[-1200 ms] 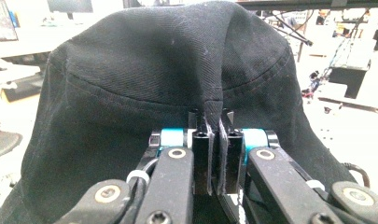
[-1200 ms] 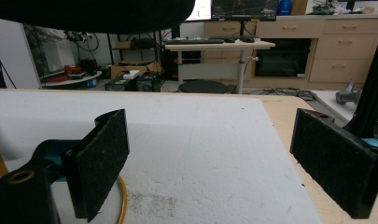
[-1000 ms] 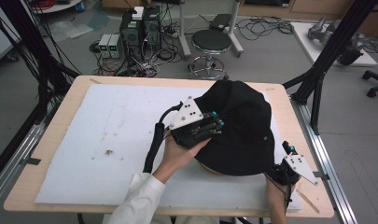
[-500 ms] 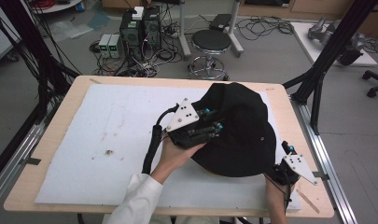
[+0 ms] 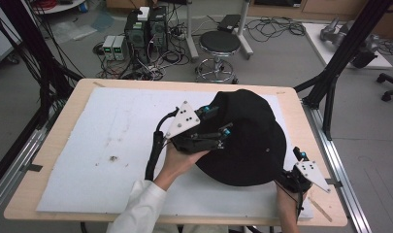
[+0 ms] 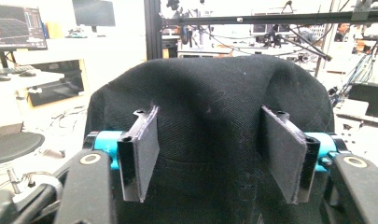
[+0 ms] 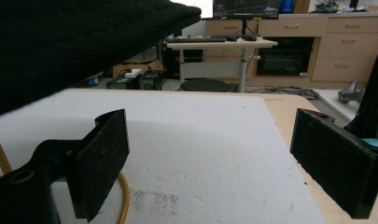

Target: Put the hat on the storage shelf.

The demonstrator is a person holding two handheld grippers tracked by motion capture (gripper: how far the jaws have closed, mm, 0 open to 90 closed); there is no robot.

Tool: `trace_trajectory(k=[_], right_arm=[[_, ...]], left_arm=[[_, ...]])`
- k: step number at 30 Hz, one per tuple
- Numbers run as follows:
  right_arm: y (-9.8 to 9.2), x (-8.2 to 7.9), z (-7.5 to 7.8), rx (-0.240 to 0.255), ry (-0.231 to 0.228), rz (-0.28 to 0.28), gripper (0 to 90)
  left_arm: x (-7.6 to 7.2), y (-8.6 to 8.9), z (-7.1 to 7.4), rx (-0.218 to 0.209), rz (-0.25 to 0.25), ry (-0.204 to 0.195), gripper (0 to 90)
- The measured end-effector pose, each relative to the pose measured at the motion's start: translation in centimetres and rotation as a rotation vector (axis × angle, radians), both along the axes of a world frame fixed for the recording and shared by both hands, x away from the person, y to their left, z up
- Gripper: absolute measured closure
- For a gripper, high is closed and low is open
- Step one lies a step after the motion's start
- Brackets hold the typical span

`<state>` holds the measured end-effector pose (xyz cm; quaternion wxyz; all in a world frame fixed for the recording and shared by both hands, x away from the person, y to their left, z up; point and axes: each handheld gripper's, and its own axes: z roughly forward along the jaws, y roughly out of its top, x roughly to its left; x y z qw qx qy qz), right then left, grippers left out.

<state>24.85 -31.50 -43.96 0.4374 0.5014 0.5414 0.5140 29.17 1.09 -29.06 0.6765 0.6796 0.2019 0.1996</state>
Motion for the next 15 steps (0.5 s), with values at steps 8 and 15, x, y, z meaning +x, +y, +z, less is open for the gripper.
trace_trajectory(k=[8,15], right_arm=[[0.0,0.0,0.0,-0.002,0.001,0.001,11.0],[-0.3,-0.1,0.1,0.019,-0.004,-0.014,10.9]], left_arm=[[-0.6,1.7,0.6,-0.006,0.048,-0.032,34.6],[-0.6,4.4,1.2,-0.033,0.143,-0.053,34.7]])
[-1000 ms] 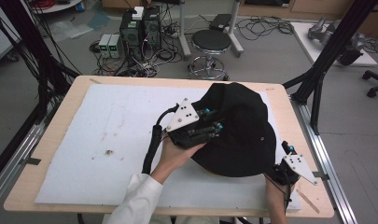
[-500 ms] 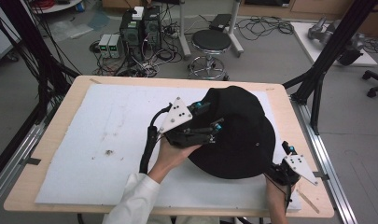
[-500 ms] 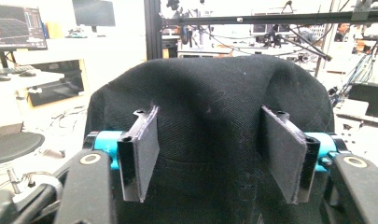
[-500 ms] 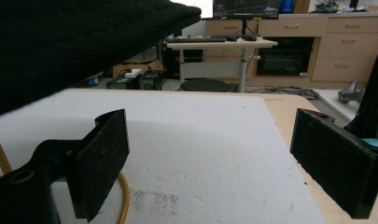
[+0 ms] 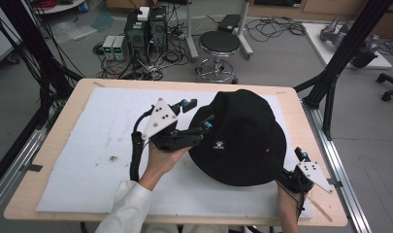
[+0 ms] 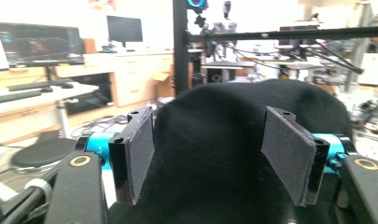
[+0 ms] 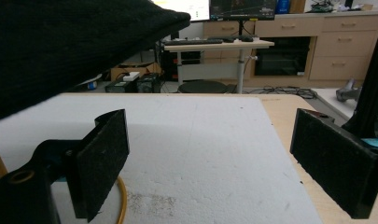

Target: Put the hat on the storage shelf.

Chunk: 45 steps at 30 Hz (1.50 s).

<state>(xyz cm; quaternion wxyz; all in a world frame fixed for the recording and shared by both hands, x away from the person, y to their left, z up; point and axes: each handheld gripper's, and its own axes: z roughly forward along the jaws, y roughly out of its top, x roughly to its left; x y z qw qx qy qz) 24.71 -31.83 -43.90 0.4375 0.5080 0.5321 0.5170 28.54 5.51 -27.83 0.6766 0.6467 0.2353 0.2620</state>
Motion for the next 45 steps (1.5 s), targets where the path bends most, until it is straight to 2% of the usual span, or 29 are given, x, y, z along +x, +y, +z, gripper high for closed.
trace_trajectory(k=[4,7,13,20,30,37,45], right_arm=[[0.0,0.1,-0.1,0.006,0.002,-0.002,11.0],[0.0,0.1,0.0,0.007,0.005,0.0,11.0],[0.1,0.1,0.0,0.007,0.003,-0.002,11.0],[0.2,0.1,-0.1,0.005,0.005,-0.003,11.0],[0.3,0.1,-0.1,0.003,0.008,-0.001,11.0],[0.4,0.2,-0.1,0.003,0.01,0.007,10.9],[0.6,0.3,-0.1,0.003,0.01,0.013,11.0]], left_arm=[[0.1,1.5,0.0,-0.006,0.073,-0.013,34.7],[0.4,2.7,-0.2,-0.016,0.12,-0.004,34.7],[0.5,4.8,-0.6,-0.014,0.186,0.001,34.4],[0.5,6.6,-1.4,-0.012,0.233,0.008,34.3],[0.4,8.7,-3.1,0.039,0.301,0.028,33.5],[0.4,9.8,-4.4,0.04,0.351,0.042,32.9],[0.3,11.4,-5.9,0.046,0.395,0.077,32.3]])
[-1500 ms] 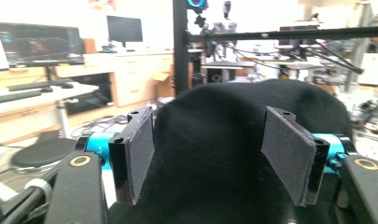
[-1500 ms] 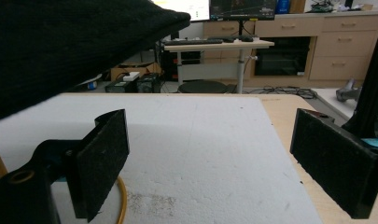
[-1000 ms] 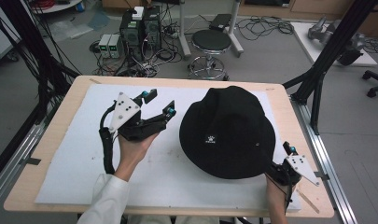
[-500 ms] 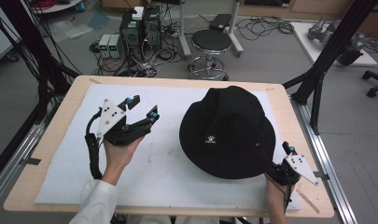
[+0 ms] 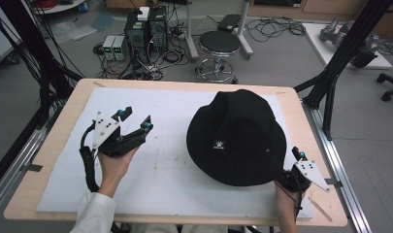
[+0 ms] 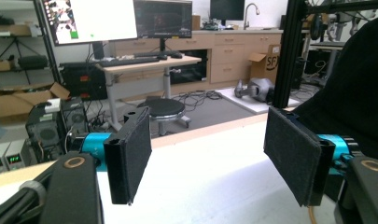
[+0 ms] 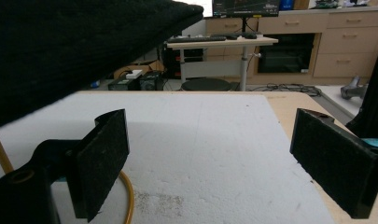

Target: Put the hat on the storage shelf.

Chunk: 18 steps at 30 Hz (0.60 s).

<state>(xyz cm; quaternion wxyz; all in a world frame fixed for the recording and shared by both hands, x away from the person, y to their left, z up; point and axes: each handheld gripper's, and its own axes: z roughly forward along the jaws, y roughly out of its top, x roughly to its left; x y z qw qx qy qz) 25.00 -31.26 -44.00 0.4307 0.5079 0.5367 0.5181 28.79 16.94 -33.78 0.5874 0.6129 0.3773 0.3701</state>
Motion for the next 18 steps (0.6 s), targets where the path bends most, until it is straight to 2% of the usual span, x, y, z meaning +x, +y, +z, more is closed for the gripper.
trace_trajectory(k=[5,10,18], right_arm=[[0.0,0.0,0.0,-0.001,0.002,-0.003,11.0],[0.0,0.0,0.0,-0.002,0.002,-0.001,11.0],[0.1,-0.1,0.0,-0.001,-0.002,-0.002,11.0]], left_arm=[[-0.3,1.1,-0.8,-0.009,0.029,-0.001,32.3],[-0.5,2.5,-1.6,-0.014,0.056,0.029,32.4],[-0.9,3.9,-2.8,-0.023,0.087,0.034,32.9]])
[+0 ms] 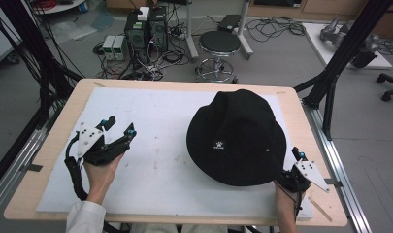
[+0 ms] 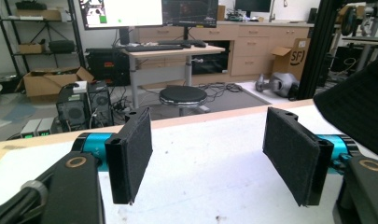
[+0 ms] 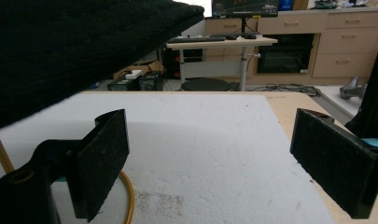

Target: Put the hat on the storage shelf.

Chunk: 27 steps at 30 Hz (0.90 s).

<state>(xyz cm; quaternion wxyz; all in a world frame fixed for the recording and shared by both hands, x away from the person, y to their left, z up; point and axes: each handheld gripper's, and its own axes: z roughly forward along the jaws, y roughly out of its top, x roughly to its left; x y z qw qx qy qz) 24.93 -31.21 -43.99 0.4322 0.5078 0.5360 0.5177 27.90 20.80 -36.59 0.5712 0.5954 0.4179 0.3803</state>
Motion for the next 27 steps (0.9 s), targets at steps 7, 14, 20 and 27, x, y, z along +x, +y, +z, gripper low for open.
trace_trajectory(k=[7,14,20,27], right_arm=[[0.0,0.0,0.0,-0.003,0.003,-0.002,10.9],[0.1,0.0,0.0,-0.004,0.006,-0.001,10.9],[0.1,-0.1,0.0,-0.006,0.004,-0.003,11.0],[0.0,-0.3,-0.1,-0.006,0.01,-0.002,10.9]], left_arm=[[-0.5,0.9,-0.7,-0.008,0.013,0.003,32.9],[-0.3,2.1,-2.3,0.016,0.04,0.047,31.0],[-0.4,3.6,-3.8,0.01,0.093,0.073,26.5],[-0.9,4.8,-5.0,0.017,0.142,0.082,26.3]])
